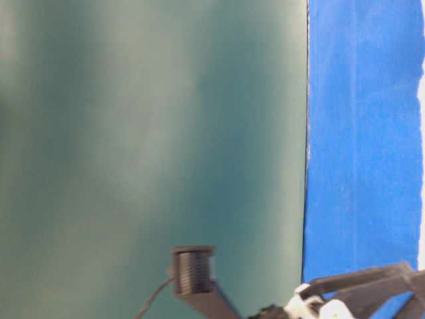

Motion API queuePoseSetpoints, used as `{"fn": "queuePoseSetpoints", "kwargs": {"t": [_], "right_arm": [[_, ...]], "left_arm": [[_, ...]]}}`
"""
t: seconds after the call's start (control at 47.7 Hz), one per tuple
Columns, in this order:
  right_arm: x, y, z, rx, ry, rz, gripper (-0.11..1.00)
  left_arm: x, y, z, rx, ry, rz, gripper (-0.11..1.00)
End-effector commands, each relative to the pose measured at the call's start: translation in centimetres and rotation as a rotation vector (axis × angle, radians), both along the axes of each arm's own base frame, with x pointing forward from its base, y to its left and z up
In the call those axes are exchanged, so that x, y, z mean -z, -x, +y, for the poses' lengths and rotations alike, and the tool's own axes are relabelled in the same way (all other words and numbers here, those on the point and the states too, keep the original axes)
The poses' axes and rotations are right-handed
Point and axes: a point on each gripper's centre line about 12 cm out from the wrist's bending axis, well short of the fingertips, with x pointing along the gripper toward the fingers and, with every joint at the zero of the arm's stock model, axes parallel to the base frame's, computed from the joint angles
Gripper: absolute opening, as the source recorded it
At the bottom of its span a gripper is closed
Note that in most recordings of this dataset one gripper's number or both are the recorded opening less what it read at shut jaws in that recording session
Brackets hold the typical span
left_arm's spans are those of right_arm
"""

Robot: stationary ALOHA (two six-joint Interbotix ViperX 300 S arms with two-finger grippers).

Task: Fold the blue towel.
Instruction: 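Lift the far edge and pull it toward the near edge, folding in half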

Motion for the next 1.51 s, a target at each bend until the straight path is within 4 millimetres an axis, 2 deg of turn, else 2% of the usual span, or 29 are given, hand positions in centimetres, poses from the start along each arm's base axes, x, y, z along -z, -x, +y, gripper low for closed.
{"fn": "queuePoseSetpoints", "kwargs": {"t": [0.0,0.126,0.377,0.482,0.566,0.712,0.796,0.984,1.089,1.194,1.487], "right_arm": [[0.1,-0.6,-0.2,0.002,0.004,0.007,0.61],[0.9,-0.6,-0.3,0.004,-0.001,0.042,0.61],[0.9,-0.7,-0.2,0.004,-0.002,0.037,0.6],[0.9,-0.7,-0.3,0.003,-0.001,0.037,0.58],[0.9,-0.7,-0.2,0.002,-0.001,0.039,0.46],[1.0,-0.6,-0.3,-0.004,0.003,0.045,0.04],[1.0,-0.6,-0.3,-0.006,0.004,0.049,0.03],[0.9,-0.7,-0.3,-0.004,0.003,0.044,0.03],[0.2,-0.9,-0.3,-0.003,0.006,0.021,0.03],[-1.1,-1.1,-0.4,0.001,0.013,-0.009,0.03],[-7.3,-0.2,-0.5,0.02,0.042,-0.156,0.03]], "left_arm": [[-0.1,-0.4,0.3,-0.006,-0.004,-0.014,0.67],[0.8,-0.1,1.0,-0.024,-0.003,0.011,0.67],[1.1,0.3,1.6,-0.047,0.0,0.026,0.66],[1.2,0.3,1.5,-0.043,0.001,0.034,0.57],[1.2,0.3,1.3,-0.034,0.0,0.038,0.4],[1.4,0.6,0.9,-0.022,0.0,0.055,0.13],[1.5,0.8,0.9,-0.025,0.002,0.072,0.03],[1.4,0.6,1.2,-0.038,0.008,0.083,0.03],[0.7,0.3,1.2,-0.038,0.007,0.076,0.03],[-1.1,-0.2,1.2,-0.035,0.005,0.061,0.03],[-6.7,-0.4,1.2,-0.038,0.009,0.01,0.03]]}}
